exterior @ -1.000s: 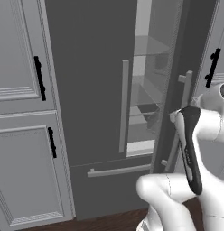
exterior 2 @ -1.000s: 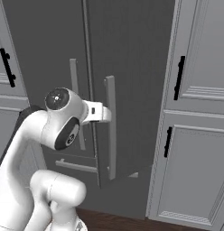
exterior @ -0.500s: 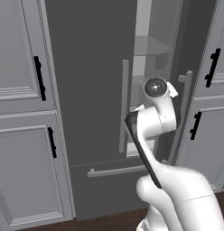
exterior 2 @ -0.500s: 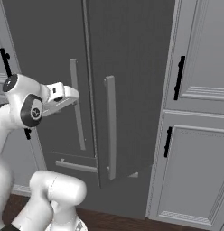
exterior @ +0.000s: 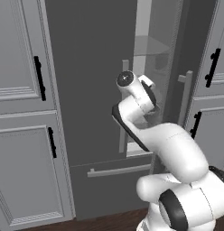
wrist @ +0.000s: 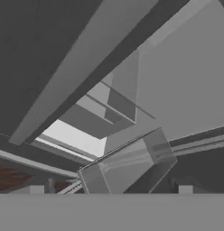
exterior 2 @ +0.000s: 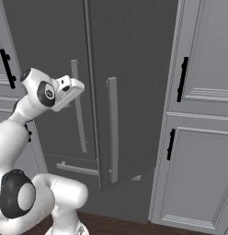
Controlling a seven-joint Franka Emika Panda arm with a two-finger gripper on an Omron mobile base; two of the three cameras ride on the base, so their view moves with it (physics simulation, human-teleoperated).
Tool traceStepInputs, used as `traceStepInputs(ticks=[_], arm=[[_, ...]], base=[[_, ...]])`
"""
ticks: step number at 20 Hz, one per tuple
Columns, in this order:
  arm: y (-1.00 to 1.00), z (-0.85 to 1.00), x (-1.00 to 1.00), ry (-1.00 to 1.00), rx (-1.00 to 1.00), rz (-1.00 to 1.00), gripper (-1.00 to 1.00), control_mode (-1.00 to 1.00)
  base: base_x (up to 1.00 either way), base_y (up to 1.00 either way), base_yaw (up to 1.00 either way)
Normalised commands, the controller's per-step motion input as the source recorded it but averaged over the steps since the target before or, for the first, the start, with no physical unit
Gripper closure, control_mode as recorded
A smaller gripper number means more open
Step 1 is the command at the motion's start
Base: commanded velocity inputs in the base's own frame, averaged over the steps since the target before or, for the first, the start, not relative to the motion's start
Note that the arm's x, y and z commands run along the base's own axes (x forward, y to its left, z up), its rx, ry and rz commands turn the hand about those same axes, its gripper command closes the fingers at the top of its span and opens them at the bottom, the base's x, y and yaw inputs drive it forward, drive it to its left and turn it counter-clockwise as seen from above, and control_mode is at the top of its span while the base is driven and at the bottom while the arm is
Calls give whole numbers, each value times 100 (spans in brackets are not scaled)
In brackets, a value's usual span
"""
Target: Take the strawberry from the fridge and place it on top of the pancake, located on the dining counter.
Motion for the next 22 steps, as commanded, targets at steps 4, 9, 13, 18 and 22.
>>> traceStepInputs(ticks=[4,9,13,18,22], arm=[[-39,-45,90,4,-7,0,-100,-100],[-78,-35,43,2,-1,0,-100,-100],[-91,-14,-19,1,0,0,-100,-100],[-79,1,-96,-6,0,-5,-100,-100],[-72,17,-100,-7,0,-11,-100,-100]], base=[[0,0,0],[0,0,0],[0,0,0],[0,0,0],[0,0,0]])
